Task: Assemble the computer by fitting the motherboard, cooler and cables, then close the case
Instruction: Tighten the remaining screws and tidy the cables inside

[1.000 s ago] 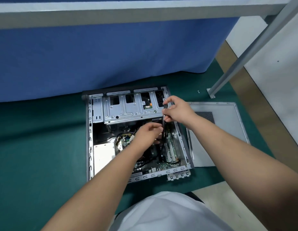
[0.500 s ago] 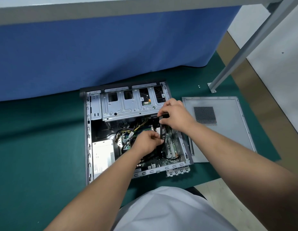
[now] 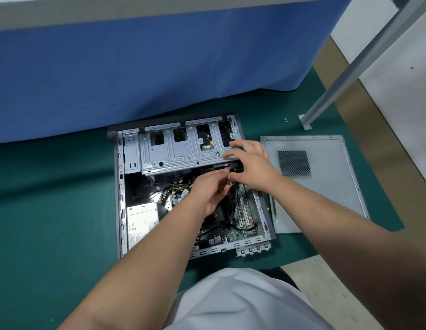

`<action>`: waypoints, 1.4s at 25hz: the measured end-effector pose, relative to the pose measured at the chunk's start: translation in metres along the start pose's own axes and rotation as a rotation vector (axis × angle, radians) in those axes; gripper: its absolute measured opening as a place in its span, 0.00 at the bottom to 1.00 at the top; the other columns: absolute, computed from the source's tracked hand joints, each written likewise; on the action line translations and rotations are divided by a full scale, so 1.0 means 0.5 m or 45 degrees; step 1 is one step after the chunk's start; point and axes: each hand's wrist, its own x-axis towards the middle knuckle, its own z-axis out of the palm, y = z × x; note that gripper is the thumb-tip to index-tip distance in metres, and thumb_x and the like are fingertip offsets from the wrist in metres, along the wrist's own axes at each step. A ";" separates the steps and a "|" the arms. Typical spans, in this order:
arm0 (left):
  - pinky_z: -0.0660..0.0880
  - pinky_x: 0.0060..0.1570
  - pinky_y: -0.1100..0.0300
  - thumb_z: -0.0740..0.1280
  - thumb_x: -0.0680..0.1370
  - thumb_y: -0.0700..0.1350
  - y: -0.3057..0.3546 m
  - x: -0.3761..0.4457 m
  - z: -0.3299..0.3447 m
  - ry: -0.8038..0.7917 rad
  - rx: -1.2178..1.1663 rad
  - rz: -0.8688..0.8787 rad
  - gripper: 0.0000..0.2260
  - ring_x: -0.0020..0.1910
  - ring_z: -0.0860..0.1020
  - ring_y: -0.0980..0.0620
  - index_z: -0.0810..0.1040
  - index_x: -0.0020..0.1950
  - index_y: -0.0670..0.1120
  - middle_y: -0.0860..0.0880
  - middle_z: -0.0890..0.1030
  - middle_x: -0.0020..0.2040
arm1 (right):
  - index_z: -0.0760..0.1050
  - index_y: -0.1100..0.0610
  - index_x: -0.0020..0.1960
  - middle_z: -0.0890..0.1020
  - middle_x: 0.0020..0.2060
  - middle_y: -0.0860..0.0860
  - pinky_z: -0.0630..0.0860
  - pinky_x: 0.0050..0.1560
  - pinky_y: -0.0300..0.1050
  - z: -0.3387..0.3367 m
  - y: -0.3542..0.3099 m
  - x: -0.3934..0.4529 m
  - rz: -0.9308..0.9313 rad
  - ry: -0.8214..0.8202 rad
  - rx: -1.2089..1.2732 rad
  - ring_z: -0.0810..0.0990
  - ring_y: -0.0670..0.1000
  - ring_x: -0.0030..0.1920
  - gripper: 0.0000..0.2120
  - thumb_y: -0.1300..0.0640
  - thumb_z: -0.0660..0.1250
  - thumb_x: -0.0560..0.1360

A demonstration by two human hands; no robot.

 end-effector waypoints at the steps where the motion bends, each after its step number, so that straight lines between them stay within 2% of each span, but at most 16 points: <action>1: 0.80 0.38 0.65 0.70 0.81 0.39 0.001 0.003 0.003 0.015 0.005 0.011 0.03 0.35 0.81 0.54 0.83 0.53 0.41 0.45 0.84 0.40 | 0.74 0.42 0.67 0.66 0.74 0.43 0.56 0.74 0.54 -0.003 0.000 0.004 0.021 0.009 0.058 0.56 0.49 0.75 0.25 0.53 0.73 0.71; 3: 0.81 0.40 0.64 0.70 0.81 0.38 0.000 0.008 0.009 0.066 0.020 0.046 0.03 0.36 0.81 0.55 0.83 0.53 0.41 0.45 0.85 0.40 | 0.69 0.47 0.74 0.61 0.78 0.45 0.55 0.77 0.53 -0.001 -0.001 0.016 0.085 0.075 0.138 0.54 0.49 0.77 0.30 0.59 0.68 0.73; 5: 0.81 0.41 0.63 0.71 0.81 0.38 -0.005 0.012 0.013 0.114 0.045 0.088 0.03 0.37 0.81 0.55 0.83 0.53 0.42 0.46 0.85 0.41 | 0.60 0.51 0.80 0.52 0.82 0.47 0.56 0.78 0.53 0.009 -0.009 0.031 0.194 0.120 0.195 0.52 0.52 0.80 0.31 0.61 0.62 0.79; 6: 0.81 0.41 0.64 0.71 0.80 0.38 -0.007 0.014 0.015 0.126 0.049 0.107 0.03 0.36 0.82 0.56 0.83 0.54 0.42 0.46 0.85 0.41 | 0.54 0.51 0.82 0.48 0.83 0.46 0.59 0.77 0.54 0.015 -0.015 0.038 0.264 0.119 0.251 0.56 0.55 0.80 0.31 0.60 0.60 0.82; 8: 0.81 0.40 0.65 0.71 0.80 0.38 -0.014 0.018 0.019 0.134 0.046 0.140 0.03 0.36 0.82 0.58 0.83 0.53 0.42 0.47 0.85 0.42 | 0.50 0.48 0.83 0.47 0.83 0.43 0.70 0.70 0.56 0.030 -0.024 0.046 0.360 0.140 0.318 0.69 0.58 0.73 0.30 0.58 0.55 0.84; 9: 0.80 0.40 0.65 0.71 0.80 0.38 -0.016 0.021 0.022 0.141 0.054 0.155 0.02 0.36 0.82 0.58 0.83 0.52 0.42 0.47 0.85 0.41 | 0.50 0.46 0.83 0.49 0.83 0.43 0.72 0.68 0.56 0.033 -0.025 0.048 0.379 0.164 0.319 0.73 0.59 0.70 0.30 0.59 0.54 0.84; 12: 0.79 0.40 0.65 0.71 0.81 0.38 -0.022 0.030 0.029 0.184 0.091 0.186 0.02 0.35 0.80 0.58 0.83 0.51 0.43 0.48 0.84 0.39 | 0.50 0.43 0.83 0.54 0.82 0.43 0.72 0.69 0.56 0.035 -0.020 0.052 0.389 0.207 0.322 0.73 0.60 0.70 0.30 0.58 0.54 0.84; 18: 0.79 0.39 0.65 0.70 0.81 0.39 -0.036 0.038 0.035 0.234 0.143 0.271 0.04 0.36 0.80 0.58 0.83 0.47 0.46 0.49 0.84 0.37 | 0.51 0.41 0.82 0.55 0.82 0.42 0.73 0.66 0.54 0.040 -0.018 0.053 0.388 0.232 0.275 0.74 0.59 0.69 0.29 0.57 0.54 0.84; 22: 0.78 0.38 0.65 0.70 0.81 0.39 -0.039 0.040 0.038 0.247 0.172 0.288 0.03 0.37 0.79 0.57 0.84 0.53 0.42 0.48 0.84 0.39 | 0.51 0.42 0.83 0.56 0.82 0.43 0.73 0.67 0.54 0.040 -0.018 0.053 0.385 0.248 0.277 0.74 0.59 0.69 0.29 0.57 0.54 0.84; 25: 0.77 0.36 0.66 0.70 0.81 0.39 -0.039 0.039 0.039 0.258 0.169 0.292 0.03 0.36 0.79 0.58 0.83 0.52 0.43 0.49 0.83 0.39 | 0.51 0.42 0.83 0.56 0.82 0.42 0.73 0.67 0.54 0.040 -0.018 0.052 0.388 0.255 0.276 0.74 0.58 0.69 0.29 0.57 0.54 0.84; 30: 0.75 0.33 0.66 0.69 0.82 0.40 -0.043 0.042 0.042 0.286 0.230 0.322 0.07 0.31 0.75 0.56 0.84 0.53 0.37 0.48 0.83 0.38 | 0.51 0.41 0.82 0.56 0.81 0.42 0.73 0.66 0.53 0.041 -0.018 0.051 0.391 0.257 0.270 0.75 0.59 0.68 0.29 0.57 0.54 0.84; 35: 0.73 0.33 0.65 0.70 0.82 0.43 -0.044 0.041 0.039 0.274 0.223 0.289 0.08 0.29 0.73 0.57 0.85 0.51 0.38 0.49 0.83 0.38 | 0.51 0.41 0.82 0.56 0.81 0.42 0.72 0.66 0.52 0.041 -0.017 0.052 0.391 0.260 0.273 0.75 0.58 0.69 0.29 0.57 0.54 0.84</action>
